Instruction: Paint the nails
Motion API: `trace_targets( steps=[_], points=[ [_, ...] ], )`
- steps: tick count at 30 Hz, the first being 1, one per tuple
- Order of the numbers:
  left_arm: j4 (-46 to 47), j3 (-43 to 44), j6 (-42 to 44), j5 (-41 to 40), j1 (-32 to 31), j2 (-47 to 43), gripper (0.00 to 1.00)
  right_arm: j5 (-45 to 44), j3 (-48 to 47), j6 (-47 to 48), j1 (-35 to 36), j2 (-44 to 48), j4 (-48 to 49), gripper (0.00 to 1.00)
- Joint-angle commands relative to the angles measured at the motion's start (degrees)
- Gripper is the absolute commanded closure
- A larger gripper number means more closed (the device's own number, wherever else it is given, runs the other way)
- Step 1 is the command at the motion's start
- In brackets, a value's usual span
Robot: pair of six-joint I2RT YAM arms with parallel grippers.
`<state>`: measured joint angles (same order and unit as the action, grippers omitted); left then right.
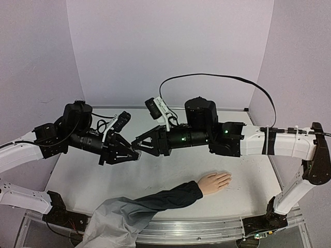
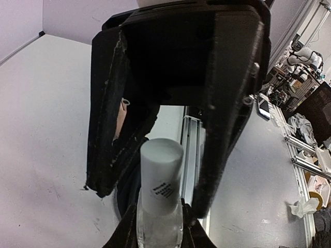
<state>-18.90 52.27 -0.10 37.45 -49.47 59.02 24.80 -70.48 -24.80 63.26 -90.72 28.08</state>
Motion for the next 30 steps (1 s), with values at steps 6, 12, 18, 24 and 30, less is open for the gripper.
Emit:
trace_targets(
  steps=[6,12,18,24,30],
  points=[
    [4.22,1.76,-0.35,3.77,0.06,-1.16,1.00,5.93,-0.74,0.47,-0.29,2.16,3.45,0.78],
    [4.23,1.78,-0.25,4.11,0.07,-1.27,1.00,5.01,-0.14,0.15,-0.51,3.33,4.35,0.63],
    [4.27,1.78,-0.25,4.16,0.08,-1.28,1.00,5.06,1.29,-0.08,-1.21,4.90,5.17,0.68],
    [4.22,1.87,-0.32,4.00,0.09,-1.07,1.00,7.08,0.17,-1.08,-1.24,2.74,5.41,0.85],
    [4.22,1.68,-1.47,-2.55,0.08,-1.88,1.00,6.54,-1.18,-1.89,-1.15,0.17,5.41,1.00]
  ],
)
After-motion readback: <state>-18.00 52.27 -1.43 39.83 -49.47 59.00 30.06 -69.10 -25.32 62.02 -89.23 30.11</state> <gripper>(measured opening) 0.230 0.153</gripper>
